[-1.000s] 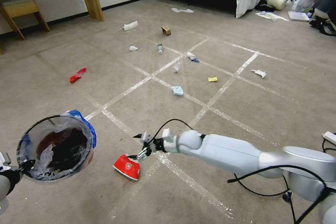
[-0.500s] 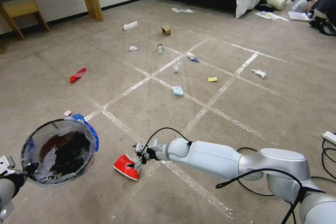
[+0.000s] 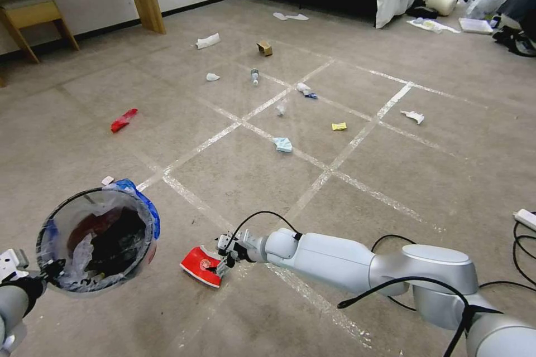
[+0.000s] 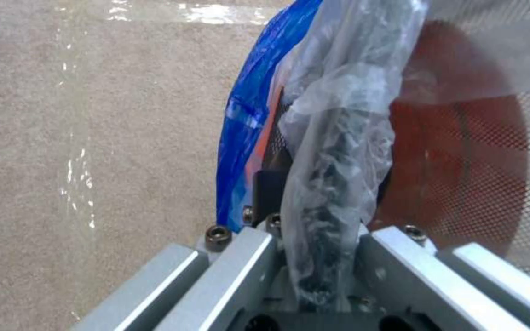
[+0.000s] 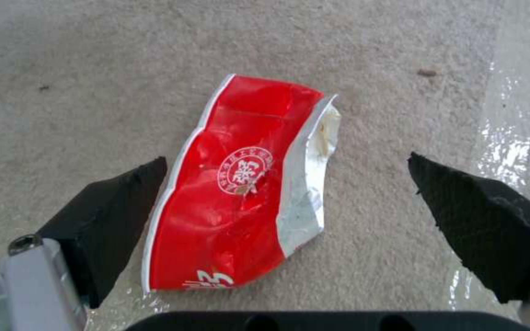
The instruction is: Pick up the trash bin and place the garbage on the floor into it.
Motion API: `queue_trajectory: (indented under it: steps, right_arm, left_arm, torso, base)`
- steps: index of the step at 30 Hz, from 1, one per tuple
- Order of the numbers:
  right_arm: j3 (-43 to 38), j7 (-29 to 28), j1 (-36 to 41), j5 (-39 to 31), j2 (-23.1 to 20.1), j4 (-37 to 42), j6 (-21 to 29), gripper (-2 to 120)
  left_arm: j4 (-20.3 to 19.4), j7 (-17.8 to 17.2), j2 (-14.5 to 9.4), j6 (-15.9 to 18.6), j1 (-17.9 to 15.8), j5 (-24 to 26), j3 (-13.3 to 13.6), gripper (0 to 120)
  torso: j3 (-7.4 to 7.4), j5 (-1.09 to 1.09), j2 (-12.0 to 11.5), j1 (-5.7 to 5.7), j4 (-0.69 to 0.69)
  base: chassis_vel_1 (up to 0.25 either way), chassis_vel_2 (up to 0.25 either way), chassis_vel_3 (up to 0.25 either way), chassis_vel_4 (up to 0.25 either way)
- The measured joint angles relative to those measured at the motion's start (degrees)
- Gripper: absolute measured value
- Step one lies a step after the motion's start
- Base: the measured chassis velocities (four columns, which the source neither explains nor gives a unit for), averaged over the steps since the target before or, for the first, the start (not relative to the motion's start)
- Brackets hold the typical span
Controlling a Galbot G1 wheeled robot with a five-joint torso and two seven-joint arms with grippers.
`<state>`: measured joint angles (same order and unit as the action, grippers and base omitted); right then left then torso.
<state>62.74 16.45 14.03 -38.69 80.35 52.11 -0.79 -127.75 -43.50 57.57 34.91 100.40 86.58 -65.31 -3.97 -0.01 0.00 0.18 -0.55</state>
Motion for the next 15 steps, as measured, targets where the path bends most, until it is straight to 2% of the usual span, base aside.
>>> queue_trajectory:
  steps: [15]
  right_arm:
    - [-0.1,1.08,1.55,0.76,2.29,-3.41,-0.65,100]
  left_arm:
    - [-0.38,0.45,0.33,-0.13,-0.17,-0.63,0.41,0]
  torso:
    - [0.0,0.0,0.0,0.0,0.0]
  base:
    - [0.0,0.0,0.0,0.0]
